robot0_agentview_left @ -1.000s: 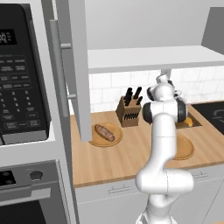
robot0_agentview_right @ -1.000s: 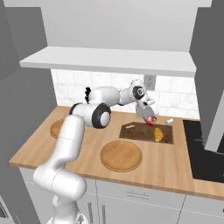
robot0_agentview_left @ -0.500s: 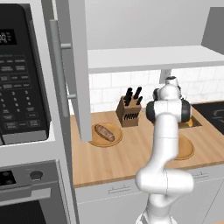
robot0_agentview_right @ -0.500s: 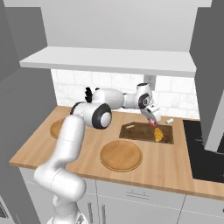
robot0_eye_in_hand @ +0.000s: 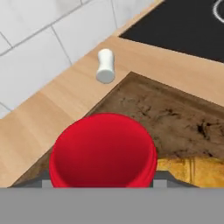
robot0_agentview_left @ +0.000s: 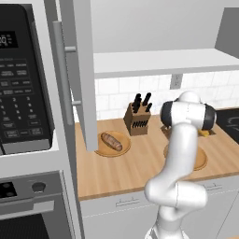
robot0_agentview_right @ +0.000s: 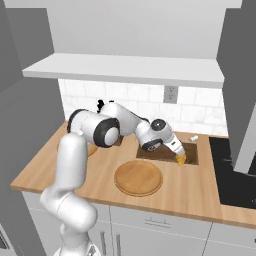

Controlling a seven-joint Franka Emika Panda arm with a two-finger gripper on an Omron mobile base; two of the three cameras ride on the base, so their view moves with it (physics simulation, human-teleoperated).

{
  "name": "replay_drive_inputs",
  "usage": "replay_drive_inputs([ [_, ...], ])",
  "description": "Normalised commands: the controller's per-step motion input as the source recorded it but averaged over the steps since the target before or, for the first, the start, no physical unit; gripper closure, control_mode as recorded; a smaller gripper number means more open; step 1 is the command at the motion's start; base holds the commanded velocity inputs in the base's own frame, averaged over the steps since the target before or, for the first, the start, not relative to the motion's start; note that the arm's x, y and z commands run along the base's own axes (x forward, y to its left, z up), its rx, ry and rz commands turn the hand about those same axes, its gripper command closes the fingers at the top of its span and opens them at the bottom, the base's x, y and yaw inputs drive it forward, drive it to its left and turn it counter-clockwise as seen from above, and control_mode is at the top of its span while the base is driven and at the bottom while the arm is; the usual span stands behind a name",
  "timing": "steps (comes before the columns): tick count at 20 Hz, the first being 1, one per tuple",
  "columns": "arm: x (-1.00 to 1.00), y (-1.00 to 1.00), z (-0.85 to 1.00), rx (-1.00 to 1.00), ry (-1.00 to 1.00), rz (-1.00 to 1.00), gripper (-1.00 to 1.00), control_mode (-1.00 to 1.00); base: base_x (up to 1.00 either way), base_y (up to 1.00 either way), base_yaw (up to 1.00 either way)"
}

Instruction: From the different types of pastries on the counter, select a croissant and place it on the cutting board. Then retrieve a jar of jam from the cabinet and place it alongside the croissant on the cutting board.

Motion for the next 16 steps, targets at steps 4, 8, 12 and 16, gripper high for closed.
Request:
replay_drive_inputs([
  [4, -0.9, 0.0, -0.58, -0.07, -0.56, 0.18, -1.0, -1.0, 0.0, 0.0, 0.0],
  [8, -0.68, 0.0, -0.63, -0.07, -0.41, 0.11, -1.0, -1.0, 0.0, 0.0, 0.0],
  [12, -0.91, -0.23, -0.62, -0.08, -0.32, 0.07, -1.0, -1.0, 0.0, 0.0, 0.0],
  [16, -0.58, 0.01, -0.31, -0.14, -0.27, 0.07, -1.0, -1.0, 0.0, 0.0, 0.0],
])
